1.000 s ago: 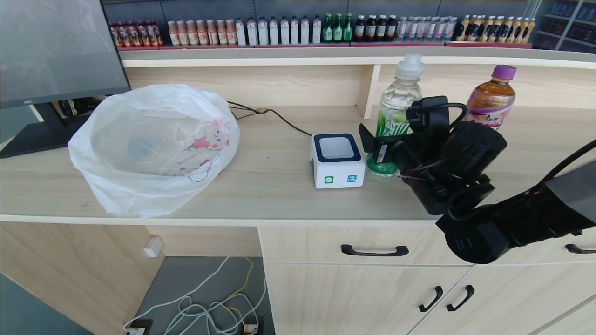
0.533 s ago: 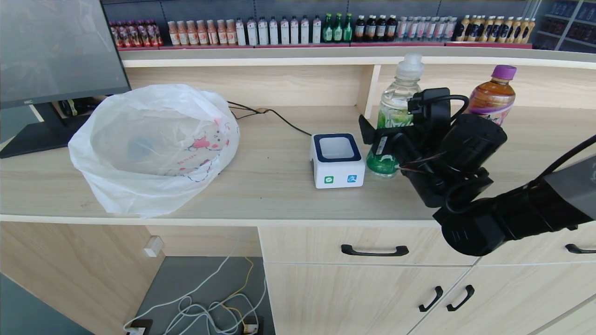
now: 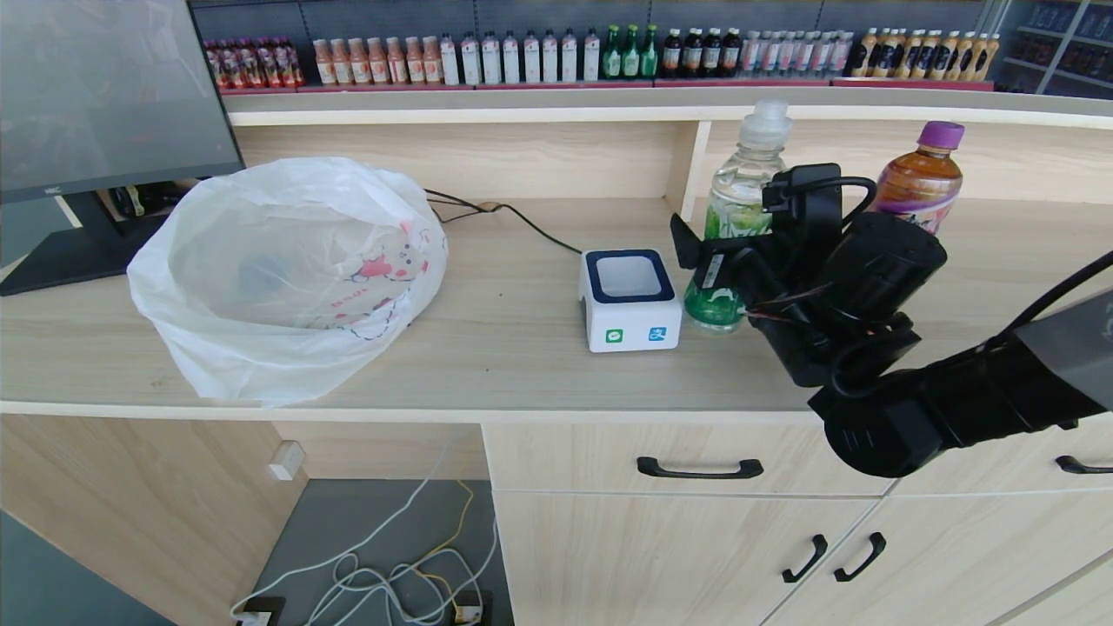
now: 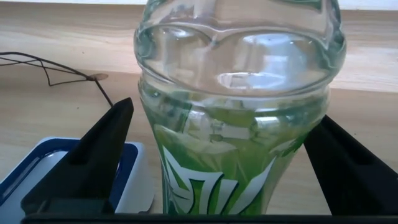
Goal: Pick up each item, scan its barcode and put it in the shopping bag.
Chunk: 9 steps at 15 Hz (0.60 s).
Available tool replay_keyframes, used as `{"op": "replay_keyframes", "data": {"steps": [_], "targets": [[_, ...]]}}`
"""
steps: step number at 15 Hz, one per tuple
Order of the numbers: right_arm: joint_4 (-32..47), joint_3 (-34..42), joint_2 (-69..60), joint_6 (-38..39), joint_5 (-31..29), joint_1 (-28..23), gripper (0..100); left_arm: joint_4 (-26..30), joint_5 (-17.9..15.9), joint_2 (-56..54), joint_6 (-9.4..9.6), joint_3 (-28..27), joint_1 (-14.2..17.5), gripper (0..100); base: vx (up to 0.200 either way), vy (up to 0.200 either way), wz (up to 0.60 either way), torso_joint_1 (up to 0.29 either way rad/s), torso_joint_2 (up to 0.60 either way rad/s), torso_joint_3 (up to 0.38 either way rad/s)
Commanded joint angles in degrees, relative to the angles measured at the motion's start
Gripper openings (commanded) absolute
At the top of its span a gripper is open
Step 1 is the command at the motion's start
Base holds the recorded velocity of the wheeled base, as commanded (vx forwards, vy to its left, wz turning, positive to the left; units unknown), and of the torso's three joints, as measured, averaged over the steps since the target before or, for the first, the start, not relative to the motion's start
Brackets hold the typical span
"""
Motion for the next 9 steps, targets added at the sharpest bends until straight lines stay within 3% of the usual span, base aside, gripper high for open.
{"op": "replay_keyframes", "data": {"steps": [1, 2, 3, 9], "targets": [[-0.1, -0.2, 0.0, 0.0, 0.0, 0.0, 100, 0.0, 0.0, 0.0, 0.0, 0.0, 0.0, 100, 0.0, 0.0, 0.0, 0.0, 0.0, 0.0], [-0.1, -0.2, 0.0, -0.1, 0.0, 0.0, 100, 0.0, 0.0, 0.0, 0.0, 0.0, 0.0, 100, 0.0, 0.0, 0.0, 0.0, 0.0, 0.0], [-0.1, 0.0, 0.0, -0.2, -0.1, 0.0, 0, 0.0, 0.0, 0.0, 0.0, 0.0, 0.0, 100, 0.0, 0.0, 0.0, 0.0, 0.0, 0.0], [-0.1, 0.1, -0.4, -0.1, 0.0, 0.0, 0, 0.0, 0.0, 0.0, 0.0, 0.0, 0.0, 100, 0.0, 0.0, 0.0, 0.0, 0.0, 0.0]]}}
